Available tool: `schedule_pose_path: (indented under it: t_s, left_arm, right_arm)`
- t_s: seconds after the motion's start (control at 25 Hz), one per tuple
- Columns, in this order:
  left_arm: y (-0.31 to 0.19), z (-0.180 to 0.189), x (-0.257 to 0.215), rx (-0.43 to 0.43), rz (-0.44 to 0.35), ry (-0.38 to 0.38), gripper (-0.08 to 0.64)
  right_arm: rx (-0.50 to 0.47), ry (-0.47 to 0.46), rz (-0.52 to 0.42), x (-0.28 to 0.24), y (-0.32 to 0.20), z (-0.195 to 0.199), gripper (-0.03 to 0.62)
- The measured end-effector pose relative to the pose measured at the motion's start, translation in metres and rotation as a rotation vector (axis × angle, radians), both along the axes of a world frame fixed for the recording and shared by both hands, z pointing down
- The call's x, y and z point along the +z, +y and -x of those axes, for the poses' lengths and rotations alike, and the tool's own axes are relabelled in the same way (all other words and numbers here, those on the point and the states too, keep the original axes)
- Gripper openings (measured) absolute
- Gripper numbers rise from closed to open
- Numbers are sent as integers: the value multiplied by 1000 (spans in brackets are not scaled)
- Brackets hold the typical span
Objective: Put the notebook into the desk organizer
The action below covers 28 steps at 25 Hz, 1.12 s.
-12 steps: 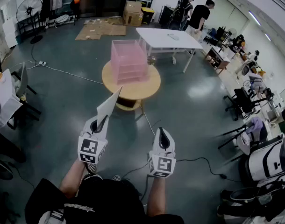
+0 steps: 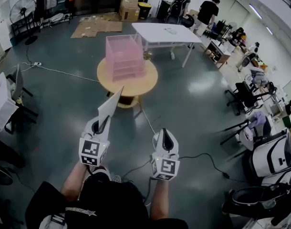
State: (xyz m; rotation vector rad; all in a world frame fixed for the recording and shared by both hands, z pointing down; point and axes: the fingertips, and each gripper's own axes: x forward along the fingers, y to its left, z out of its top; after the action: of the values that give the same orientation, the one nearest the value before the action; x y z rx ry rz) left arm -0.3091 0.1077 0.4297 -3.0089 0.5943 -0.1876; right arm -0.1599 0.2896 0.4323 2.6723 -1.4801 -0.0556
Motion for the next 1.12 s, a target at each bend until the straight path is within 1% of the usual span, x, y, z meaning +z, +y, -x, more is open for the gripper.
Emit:
schedule_pose_path:
  t_s: [0.24,0.4,0.56,0.76,1.12]
  left_arm:
    - [10,-31,5,45,18,-8,17]
    - [6,-61,14,72,26,-19,17]
    - [-5,-102,26,90,34,-30,17]
    - [-30,-152,33,91,42,-35,17]
    - [-89,-253,43,91,74,-59,17]
  right_arm:
    - [23,-12,25,8,11,-15,5]
    - [46,-29,33,18,9,-38,5]
    - [66,-41,41,31,0,-78,5]
    - [77,-45,47,39,-24,-128,5]
    - [53,-67,67,47,-94,-225,5]
